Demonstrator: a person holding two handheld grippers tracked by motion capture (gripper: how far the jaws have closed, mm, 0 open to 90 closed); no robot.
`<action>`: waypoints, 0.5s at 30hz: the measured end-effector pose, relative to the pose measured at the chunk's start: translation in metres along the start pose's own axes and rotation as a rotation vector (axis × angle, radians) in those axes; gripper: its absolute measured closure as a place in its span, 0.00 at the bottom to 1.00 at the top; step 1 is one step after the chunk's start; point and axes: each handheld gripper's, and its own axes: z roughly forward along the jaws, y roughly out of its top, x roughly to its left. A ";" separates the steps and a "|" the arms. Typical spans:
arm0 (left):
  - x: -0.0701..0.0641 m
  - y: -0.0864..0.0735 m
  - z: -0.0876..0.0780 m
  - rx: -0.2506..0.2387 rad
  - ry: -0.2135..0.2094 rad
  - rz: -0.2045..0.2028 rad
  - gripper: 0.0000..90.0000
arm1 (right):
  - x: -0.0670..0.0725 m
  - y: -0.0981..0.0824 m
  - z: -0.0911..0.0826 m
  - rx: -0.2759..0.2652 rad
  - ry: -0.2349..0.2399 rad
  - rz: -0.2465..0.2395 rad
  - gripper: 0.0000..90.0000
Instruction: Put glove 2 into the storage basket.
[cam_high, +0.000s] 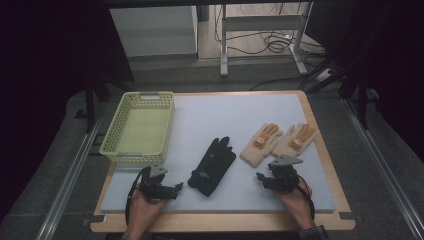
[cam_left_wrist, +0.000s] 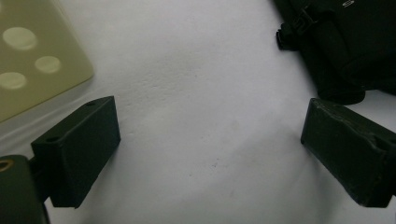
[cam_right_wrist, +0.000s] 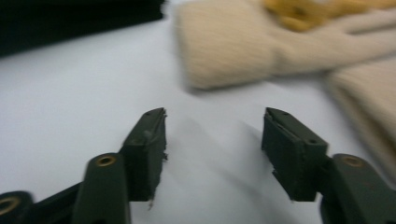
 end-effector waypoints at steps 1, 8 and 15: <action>0.000 0.000 0.000 0.000 0.000 0.000 0.06 | -0.004 -0.001 -0.001 0.000 -0.010 0.002 0.40; 0.001 0.001 0.000 0.006 -0.004 0.003 0.05 | -0.012 -0.007 -0.002 -0.013 -0.023 0.013 0.31; 0.001 0.003 -0.001 0.014 -0.015 0.018 0.05 | -0.012 -0.007 -0.001 -0.013 -0.032 0.018 0.28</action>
